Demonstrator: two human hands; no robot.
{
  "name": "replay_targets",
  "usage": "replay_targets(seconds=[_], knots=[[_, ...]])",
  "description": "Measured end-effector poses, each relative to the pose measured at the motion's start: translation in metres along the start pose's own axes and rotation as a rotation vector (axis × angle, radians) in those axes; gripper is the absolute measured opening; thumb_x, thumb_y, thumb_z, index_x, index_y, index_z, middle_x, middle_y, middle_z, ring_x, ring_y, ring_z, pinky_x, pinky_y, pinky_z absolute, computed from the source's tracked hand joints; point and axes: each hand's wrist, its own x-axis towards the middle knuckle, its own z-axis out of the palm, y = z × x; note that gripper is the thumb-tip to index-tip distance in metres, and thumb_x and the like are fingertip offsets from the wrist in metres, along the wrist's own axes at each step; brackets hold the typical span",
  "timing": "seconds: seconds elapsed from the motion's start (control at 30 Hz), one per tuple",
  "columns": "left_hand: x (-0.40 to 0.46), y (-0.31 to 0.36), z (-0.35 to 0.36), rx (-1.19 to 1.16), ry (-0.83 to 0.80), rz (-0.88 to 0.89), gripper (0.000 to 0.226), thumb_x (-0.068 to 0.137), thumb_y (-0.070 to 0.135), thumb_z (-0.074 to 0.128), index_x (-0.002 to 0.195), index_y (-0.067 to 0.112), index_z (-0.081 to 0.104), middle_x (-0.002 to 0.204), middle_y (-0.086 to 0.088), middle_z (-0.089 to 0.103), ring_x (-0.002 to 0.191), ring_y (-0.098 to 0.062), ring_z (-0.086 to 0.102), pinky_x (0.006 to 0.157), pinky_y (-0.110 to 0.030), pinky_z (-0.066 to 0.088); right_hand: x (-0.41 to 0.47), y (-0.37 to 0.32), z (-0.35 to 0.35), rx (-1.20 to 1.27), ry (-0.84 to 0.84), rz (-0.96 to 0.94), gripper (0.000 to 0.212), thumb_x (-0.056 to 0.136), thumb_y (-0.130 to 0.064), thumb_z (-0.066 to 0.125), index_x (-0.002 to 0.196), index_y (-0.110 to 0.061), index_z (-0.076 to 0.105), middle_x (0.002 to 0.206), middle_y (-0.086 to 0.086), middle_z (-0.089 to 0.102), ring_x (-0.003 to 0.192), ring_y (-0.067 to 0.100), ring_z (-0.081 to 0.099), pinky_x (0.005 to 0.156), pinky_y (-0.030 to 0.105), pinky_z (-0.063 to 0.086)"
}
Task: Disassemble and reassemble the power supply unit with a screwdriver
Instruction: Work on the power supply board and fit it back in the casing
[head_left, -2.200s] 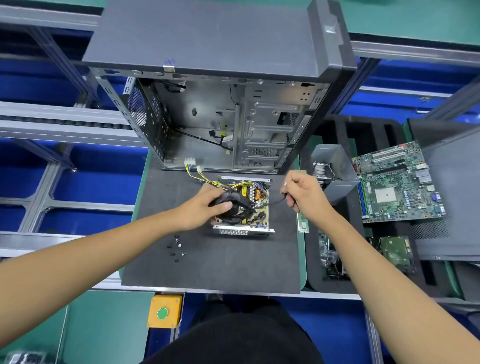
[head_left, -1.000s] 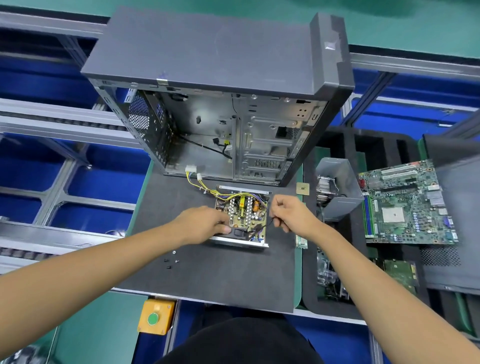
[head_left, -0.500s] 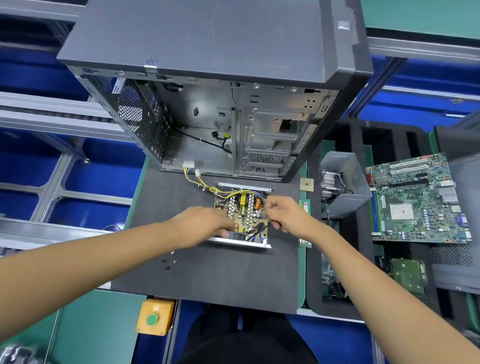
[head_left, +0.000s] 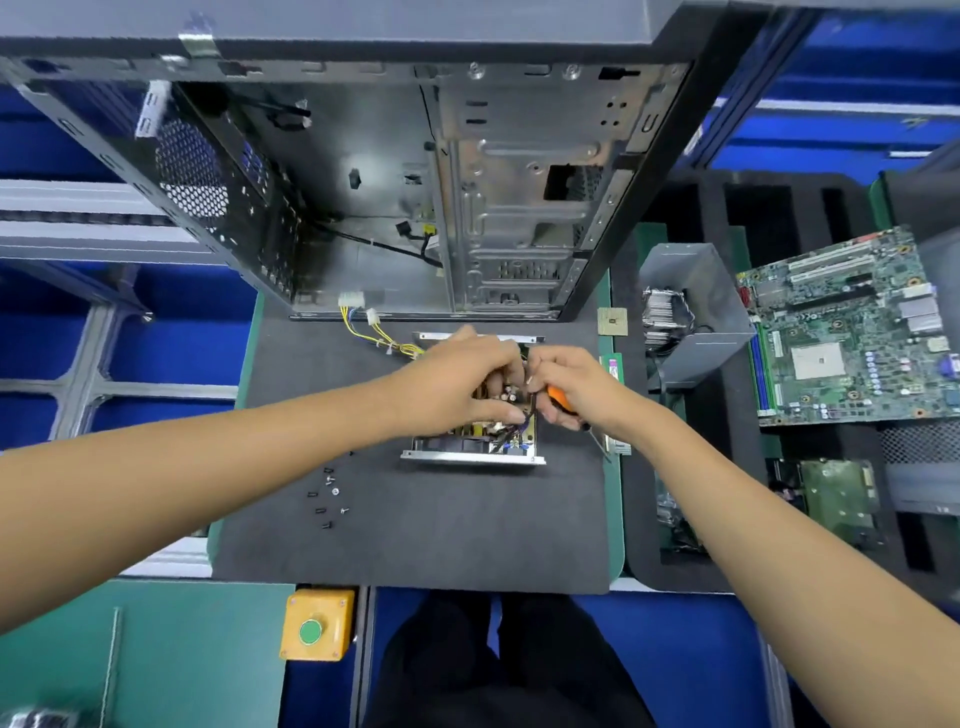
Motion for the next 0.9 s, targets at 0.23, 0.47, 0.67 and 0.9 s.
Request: replay_targets(seconds=[0.23, 0.47, 0.67, 0.9], knots=[[0.017, 0.014, 0.032, -0.332, 0.204, -0.263, 0.044, 0.074, 0.033, 0.09, 0.094, 0.018, 0.054, 0.08, 0.006, 0.073, 0.066, -0.003, 0.062, 0.066, -0.018, 0.05, 0.008, 0.003, 0.002, -0.147, 0.202, -0.033, 0.031, 0.088, -0.006, 0.052, 0.061, -0.017, 0.06, 0.045, 0.014, 0.054, 0.032, 0.014, 0.043, 0.034, 0.017, 0.028], [0.025, 0.015, 0.035, -0.379, 0.208, -0.338, 0.013, 0.087, 0.015, 0.079, 0.086, 0.022, 0.067, 0.079, 0.002, 0.076, 0.064, 0.0, 0.066, 0.062, -0.017, 0.049, 0.0, 0.005, -0.011, -0.355, 0.187, -0.068, 0.037, 0.096, -0.016, 0.042, 0.065, -0.022, 0.061, 0.046, 0.0, 0.061, 0.036, 0.006, 0.048, 0.043, 0.012, 0.035], [0.027, 0.016, 0.031, -0.073, 0.056, -0.213, 0.004, 0.09, 0.019, 0.077, 0.092, 0.02, 0.073, 0.083, 0.008, 0.072, 0.074, -0.003, 0.065, 0.07, -0.019, 0.051, -0.013, 0.03, -0.026, -0.472, 0.173, 0.007, 0.025, 0.098, -0.017, 0.039, 0.086, -0.006, 0.058, 0.046, 0.005, 0.059, 0.035, 0.004, 0.044, 0.038, 0.011, 0.031], [0.047, 0.035, 0.032, 0.242, -0.201, -0.187, 0.006, 0.089, 0.023, 0.075, 0.092, 0.021, 0.07, 0.091, 0.005, 0.068, 0.087, -0.017, 0.063, 0.08, -0.035, 0.05, -0.015, 0.054, -0.024, -0.349, 0.148, 0.048, 0.017, 0.092, -0.017, 0.043, 0.092, -0.013, 0.06, 0.058, 0.019, 0.064, 0.04, 0.023, 0.042, 0.039, 0.024, 0.035]])
